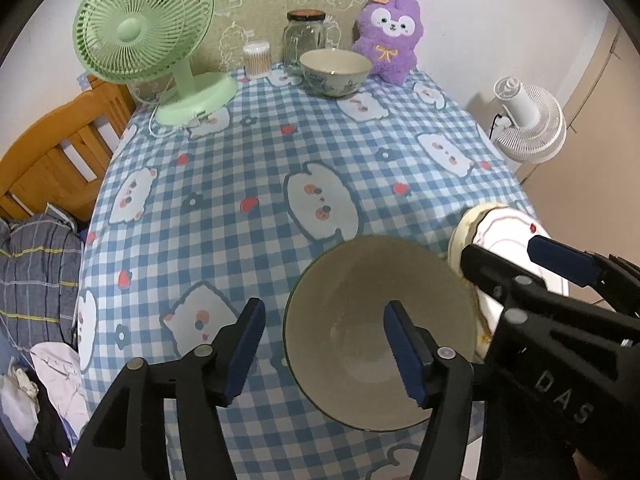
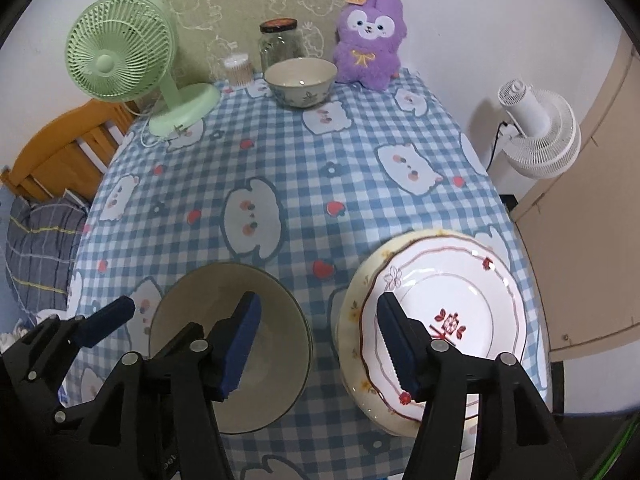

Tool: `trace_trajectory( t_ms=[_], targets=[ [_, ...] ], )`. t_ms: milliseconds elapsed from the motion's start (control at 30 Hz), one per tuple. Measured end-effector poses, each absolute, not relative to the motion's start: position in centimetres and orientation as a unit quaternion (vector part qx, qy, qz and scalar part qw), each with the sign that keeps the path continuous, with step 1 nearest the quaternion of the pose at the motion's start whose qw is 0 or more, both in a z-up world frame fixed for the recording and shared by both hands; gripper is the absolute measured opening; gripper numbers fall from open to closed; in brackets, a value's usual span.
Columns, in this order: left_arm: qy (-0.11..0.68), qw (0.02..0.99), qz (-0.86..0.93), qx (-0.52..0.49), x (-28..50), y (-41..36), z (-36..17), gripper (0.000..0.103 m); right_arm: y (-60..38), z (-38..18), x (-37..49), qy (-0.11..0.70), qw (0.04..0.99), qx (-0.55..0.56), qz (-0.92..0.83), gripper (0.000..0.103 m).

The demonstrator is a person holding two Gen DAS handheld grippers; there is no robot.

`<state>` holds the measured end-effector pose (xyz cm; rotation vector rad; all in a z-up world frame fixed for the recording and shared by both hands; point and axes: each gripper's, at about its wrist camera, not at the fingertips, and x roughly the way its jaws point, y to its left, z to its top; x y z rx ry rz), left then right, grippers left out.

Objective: Organize plates and bowls

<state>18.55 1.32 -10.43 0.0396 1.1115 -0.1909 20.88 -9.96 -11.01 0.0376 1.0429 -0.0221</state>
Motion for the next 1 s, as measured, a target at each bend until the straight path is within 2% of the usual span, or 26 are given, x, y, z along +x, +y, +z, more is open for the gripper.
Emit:
trace_trajectory(
  t_ms=[133,433,700,1000],
  targets=[
    [0.518,0.851,-0.086,0.020,18.9,1.0,-9.1,0.072,-9.9,-9.5,21.2,0.488,0.873,0.014,0.000,0.074],
    [0.492,0.867,-0.078,0.003,20.1,0.5,-5.3,0.081,-10.1,-5.7,22.2,0.461,0.887,0.013,0.020,0.083],
    [0.468,0.882,-0.060,0.003,21.4,-0.2,-2.5,0.084,-10.3,-2.4,23.7,0.435,0.899,-0.007,0.044,0.087],
    [0.436,0.899,-0.038,-0.010,23.7,-1.2,0.5,0.089,-11.3,0.8,26.3,0.409,0.909,-0.008,0.075,0.087]
  ],
)
